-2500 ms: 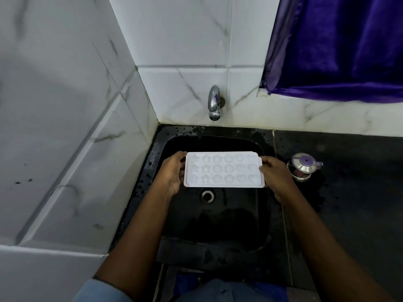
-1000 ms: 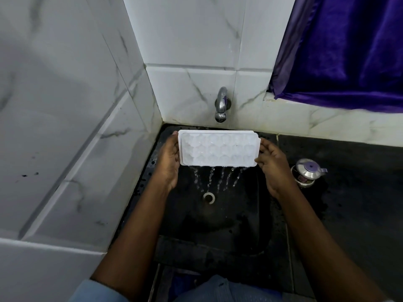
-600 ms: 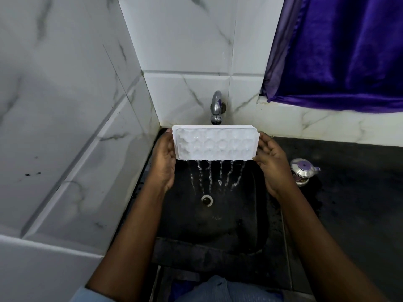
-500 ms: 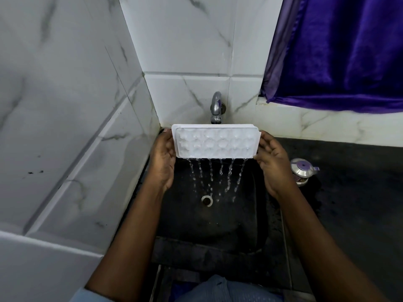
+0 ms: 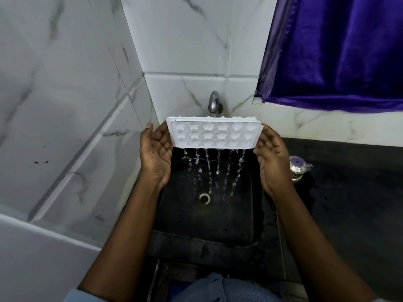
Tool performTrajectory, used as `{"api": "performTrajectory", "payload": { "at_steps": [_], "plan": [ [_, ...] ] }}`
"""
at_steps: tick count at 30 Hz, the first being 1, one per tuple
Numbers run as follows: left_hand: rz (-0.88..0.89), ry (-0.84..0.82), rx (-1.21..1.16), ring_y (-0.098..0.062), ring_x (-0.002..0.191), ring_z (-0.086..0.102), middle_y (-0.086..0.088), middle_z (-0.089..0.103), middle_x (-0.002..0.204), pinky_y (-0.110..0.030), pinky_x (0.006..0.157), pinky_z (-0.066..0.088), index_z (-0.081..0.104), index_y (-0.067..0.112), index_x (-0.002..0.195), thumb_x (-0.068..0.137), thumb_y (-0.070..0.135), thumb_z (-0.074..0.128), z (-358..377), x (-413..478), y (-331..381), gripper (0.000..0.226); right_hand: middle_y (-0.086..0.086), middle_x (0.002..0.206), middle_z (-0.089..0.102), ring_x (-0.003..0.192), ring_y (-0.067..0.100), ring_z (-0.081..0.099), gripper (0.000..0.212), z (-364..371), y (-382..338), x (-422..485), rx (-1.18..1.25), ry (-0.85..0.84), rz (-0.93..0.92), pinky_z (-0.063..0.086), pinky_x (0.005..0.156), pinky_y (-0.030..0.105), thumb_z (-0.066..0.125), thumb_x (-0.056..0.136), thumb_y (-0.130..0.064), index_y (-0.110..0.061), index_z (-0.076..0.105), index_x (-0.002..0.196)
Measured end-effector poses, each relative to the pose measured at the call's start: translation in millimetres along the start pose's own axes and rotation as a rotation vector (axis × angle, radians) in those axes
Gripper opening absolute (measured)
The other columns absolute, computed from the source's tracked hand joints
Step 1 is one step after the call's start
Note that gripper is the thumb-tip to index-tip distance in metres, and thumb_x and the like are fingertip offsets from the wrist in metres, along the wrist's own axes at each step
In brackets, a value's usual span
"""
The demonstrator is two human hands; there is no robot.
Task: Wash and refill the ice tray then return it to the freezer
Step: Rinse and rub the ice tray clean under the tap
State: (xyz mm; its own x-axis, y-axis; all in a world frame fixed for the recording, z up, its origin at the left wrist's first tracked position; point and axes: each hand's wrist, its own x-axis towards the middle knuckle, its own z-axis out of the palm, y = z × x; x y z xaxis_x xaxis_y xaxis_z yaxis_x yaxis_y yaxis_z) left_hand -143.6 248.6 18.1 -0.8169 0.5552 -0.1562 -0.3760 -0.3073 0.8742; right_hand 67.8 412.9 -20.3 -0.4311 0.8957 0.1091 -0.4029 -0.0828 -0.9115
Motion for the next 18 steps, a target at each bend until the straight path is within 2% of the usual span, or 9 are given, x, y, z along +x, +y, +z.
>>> {"api": "performTrajectory", "payload": {
  "at_steps": [4, 9, 12, 14, 18],
  "plan": [
    [0.021, -0.009, -0.004, -0.024, 0.132, 0.065, -0.011, 0.072, 0.135, -0.035, 0.111, 0.05, 0.066, 0.005, 0.139, 0.107, 0.049, 0.042, 2, -4, 4, 0.059, 0.007, 0.139, 0.067, 0.131, 0.024, 0.063, 0.064, -1, -2, 0, -0.006, 0.001, -0.007, 0.056, 0.098, 0.029, 0.049, 0.088, 0.02, -0.006, 0.054, 0.146],
    [0.055, -0.056, 0.045, -0.021, 0.126, 0.068, -0.01, 0.073, 0.134, -0.031, 0.106, 0.053, 0.065, 0.006, 0.138, 0.11, 0.044, 0.04, 5, -6, 7, 0.053, 0.005, 0.135, 0.069, 0.128, 0.023, 0.065, 0.062, 3, -8, -2, -0.052, 0.001, -0.04, 0.057, 0.098, 0.031, 0.048, 0.088, 0.022, -0.007, 0.057, 0.142],
    [0.074, -0.076, 0.076, -0.015, 0.109, 0.072, -0.005, 0.077, 0.118, -0.024, 0.091, 0.056, 0.068, 0.011, 0.126, 0.111, 0.041, 0.039, 5, -8, 8, 0.044, 0.001, 0.132, 0.07, 0.125, 0.015, 0.066, 0.065, 9, -13, -6, -0.08, -0.005, -0.057, 0.056, 0.093, 0.024, 0.047, 0.086, 0.026, -0.008, 0.056, 0.14],
    [0.079, -0.087, 0.083, -0.013, 0.102, 0.073, -0.001, 0.079, 0.109, -0.023, 0.088, 0.056, 0.069, 0.014, 0.12, 0.112, 0.039, 0.038, 4, -8, 8, 0.041, -0.006, 0.126, 0.071, 0.12, 0.008, 0.068, 0.065, 13, -17, -8, -0.095, -0.012, -0.066, 0.055, 0.089, 0.02, 0.045, 0.086, 0.028, -0.01, 0.055, 0.138],
    [0.098, -0.098, 0.075, -0.006, 0.089, 0.074, 0.006, 0.08, 0.094, -0.019, 0.079, 0.055, 0.07, 0.017, 0.11, 0.112, 0.037, 0.038, 6, -9, 9, 0.038, -0.007, 0.127, 0.071, 0.12, 0.01, 0.068, 0.066, 15, -19, -9, -0.129, -0.033, -0.074, 0.056, 0.088, 0.02, 0.046, 0.087, 0.027, -0.01, 0.055, 0.14]
  ]
}}
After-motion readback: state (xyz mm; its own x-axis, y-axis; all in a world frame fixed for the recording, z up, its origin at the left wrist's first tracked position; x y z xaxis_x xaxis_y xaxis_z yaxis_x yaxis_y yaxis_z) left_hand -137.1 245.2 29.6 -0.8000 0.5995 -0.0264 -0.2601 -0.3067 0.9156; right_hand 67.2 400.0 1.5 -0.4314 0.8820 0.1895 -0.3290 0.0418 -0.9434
